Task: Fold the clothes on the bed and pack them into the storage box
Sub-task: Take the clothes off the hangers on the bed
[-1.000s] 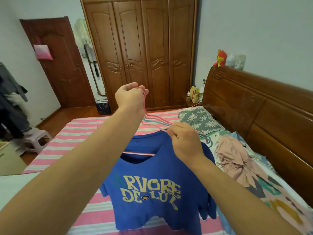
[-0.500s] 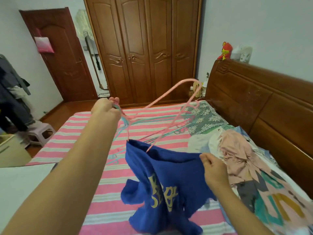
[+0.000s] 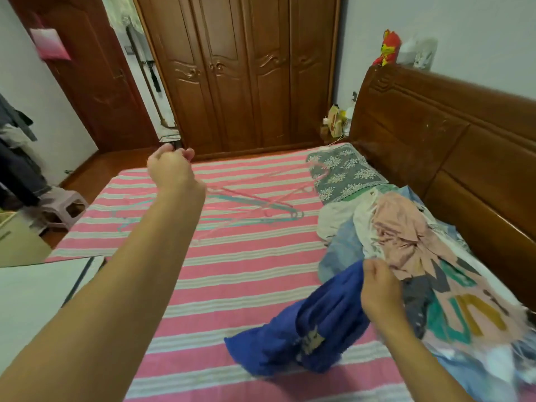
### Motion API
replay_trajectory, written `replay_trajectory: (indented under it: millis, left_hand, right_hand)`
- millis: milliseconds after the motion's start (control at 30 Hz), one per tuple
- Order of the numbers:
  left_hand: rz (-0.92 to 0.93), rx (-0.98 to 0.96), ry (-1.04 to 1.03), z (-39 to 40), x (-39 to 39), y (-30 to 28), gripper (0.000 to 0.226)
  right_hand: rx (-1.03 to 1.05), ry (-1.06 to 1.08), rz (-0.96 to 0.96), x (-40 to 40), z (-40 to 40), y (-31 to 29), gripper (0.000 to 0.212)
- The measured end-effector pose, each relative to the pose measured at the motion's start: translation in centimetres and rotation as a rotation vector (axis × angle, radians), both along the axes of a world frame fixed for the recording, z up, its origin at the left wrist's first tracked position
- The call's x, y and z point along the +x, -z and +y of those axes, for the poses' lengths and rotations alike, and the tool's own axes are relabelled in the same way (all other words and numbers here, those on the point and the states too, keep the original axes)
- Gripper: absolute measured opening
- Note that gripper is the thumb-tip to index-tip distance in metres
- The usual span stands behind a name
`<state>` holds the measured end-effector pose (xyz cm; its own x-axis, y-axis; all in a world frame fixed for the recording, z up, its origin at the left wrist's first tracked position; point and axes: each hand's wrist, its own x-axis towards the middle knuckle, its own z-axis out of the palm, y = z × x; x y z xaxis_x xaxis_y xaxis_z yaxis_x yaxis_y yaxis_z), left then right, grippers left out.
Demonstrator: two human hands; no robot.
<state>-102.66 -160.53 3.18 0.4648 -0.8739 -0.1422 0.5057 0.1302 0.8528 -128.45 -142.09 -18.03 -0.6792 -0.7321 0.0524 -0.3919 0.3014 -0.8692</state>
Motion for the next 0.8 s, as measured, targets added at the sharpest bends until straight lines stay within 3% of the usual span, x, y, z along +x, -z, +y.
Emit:
replay_trajectory:
  millis: [167, 333, 433, 567, 733, 800]
  left_hand:
    - [-0.362, 0.139, 0.096, 0.8, -2.1, 8.3, 0.032]
    - [-0.418, 0.191, 0.148, 1.6, -4.3, 13.4, 0.031]
    - [-0.406, 0.224, 0.165, 1.1, -5.5, 14.9, 0.032]
    - [-0.345, 0.275, 0.253, 0.5, -6.7, 16.1, 0.032]
    - [-0.248, 0.304, 0.333, 0.2, -7.7, 16.3, 0.028]
    - [-0.205, 0.308, 0.358, 0.1, -8.2, 16.2, 0.025]
  right_hand:
    - [-0.392, 0.099, 0.179, -3.1, 3.7, -12.2, 0.021]
    - [-0.651, 0.086, 0.343, -8.0, 6.2, -21.5, 0.023]
    - [-0.582, 0.095, 0.408, -11.9, 5.6, -24.1, 0.020]
    - [-0.374, 0.177, 0.393, -17.2, 1.6, -23.1, 0.028]
    - [-0.436, 0.332, 0.326, -23.4, -7.5, -22.4, 0.029]
    - [-0.366, 0.279, 0.294, -25.8, -12.8, -21.0, 0.032]
